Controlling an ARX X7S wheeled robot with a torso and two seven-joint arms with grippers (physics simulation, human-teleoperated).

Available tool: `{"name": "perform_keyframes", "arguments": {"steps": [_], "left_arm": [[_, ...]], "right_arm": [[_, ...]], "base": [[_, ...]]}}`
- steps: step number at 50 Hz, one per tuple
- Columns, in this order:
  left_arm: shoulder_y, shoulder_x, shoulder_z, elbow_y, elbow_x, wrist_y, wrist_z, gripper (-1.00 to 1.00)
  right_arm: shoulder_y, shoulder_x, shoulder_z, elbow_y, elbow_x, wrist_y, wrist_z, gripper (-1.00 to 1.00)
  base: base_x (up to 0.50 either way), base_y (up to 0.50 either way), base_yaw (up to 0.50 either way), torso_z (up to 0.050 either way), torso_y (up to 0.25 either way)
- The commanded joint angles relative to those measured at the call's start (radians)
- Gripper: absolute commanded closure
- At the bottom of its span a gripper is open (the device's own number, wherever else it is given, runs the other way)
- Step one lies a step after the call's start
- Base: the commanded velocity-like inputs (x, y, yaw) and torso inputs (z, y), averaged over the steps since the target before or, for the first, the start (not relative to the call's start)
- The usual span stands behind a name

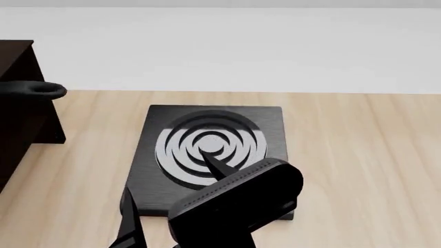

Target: Put the frying pan on the cabinet shelf.

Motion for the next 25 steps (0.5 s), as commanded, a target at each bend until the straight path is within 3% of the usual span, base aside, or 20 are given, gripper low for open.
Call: {"name": "perform_keyframes", "arguments": {"steps": [1,14,25], "left_arm": [[0.046,0.023,-0.023,0.049,-0.025,0.02,-0.004,-1.0],[0.061,0.022,-0.003,0.032,-0.019,0.006,0.033,-1.0],[0.123,0.019,0.011,0.189,-0.032,-0.033,-0.016,-1.0]], "right_arm": [[0.009,0.01,-0.004,0.022,-0.001,-0.028,-0.002,-1.0],[0.017,0.013,-0.002,0.023,0.018,-0.03,0.01,-1.0],[0.02,0.023,0.006,0.018,0.036,-0.032,0.022,-1.0]], "base": [[0.0,0.0,0.0,0.0,0.0],[0.0,0.0,0.0,0.0,0.0],[0.0,0.0,0.0,0.0,0.0]]}}
